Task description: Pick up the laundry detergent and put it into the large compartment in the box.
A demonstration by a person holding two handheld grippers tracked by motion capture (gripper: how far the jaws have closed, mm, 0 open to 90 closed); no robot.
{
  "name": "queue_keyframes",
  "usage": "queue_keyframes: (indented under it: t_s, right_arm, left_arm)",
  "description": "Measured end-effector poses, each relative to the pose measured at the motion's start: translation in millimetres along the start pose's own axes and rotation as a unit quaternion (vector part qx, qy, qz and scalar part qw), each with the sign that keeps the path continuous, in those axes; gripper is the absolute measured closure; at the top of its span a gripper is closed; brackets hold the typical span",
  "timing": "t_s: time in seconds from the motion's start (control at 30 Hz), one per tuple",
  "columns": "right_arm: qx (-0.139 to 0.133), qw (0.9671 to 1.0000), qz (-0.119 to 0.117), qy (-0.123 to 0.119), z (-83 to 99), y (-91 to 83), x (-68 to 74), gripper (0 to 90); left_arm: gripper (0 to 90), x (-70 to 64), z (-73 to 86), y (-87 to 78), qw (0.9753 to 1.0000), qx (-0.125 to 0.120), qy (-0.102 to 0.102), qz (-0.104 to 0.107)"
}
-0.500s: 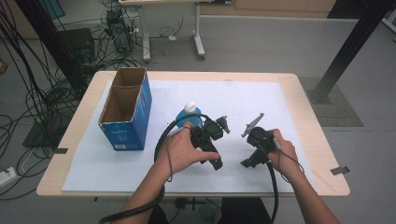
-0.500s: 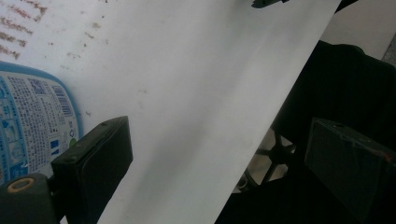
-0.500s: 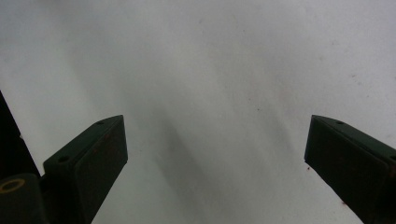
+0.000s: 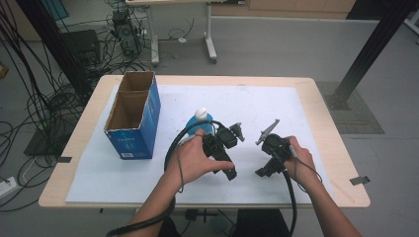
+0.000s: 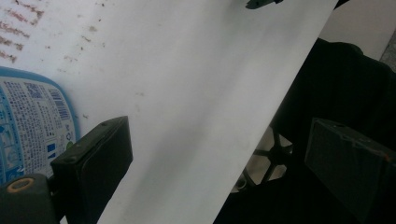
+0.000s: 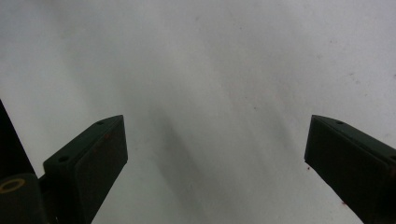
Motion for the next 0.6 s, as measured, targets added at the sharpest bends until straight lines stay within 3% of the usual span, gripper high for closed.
queue_keyframes:
  t_s: [0.27, 0.4, 0.6]
  right_arm:
    - [0.000, 1.0000, -0.003, -0.002, -2.2, 1.0, 1.0, 5.7]
    - [-0.002, 1.0000, -0.002, -0.002, -2.8, 0.4, 0.2, 5.8]
    - [0.001, 1.0000, -0.004, -0.005, -3.5, -0.4, -0.6, 5.8]
  left_arm:
    - [7.7, -4.4, 0.0, -7.1, 1.0000, 0.001, 0.000, -0.002]
    - [7.6, -8.9, -1.4, -17.7, 1.0000, -0.004, 0.003, 0.003]
    - [7.6, -16.8, -4.2, -38.1, 0.9999, -0.009, 0.010, -0.008]
Point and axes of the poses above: each handheld gripper's, and its own axes: y roughly forward along the jaws, z roughly out of its underside, x roughly to its left, the point moved 3 cm from there along y, roughly forward along the jaws, and after that the axes turned 14 degrees about z, right-handed, at the moved point
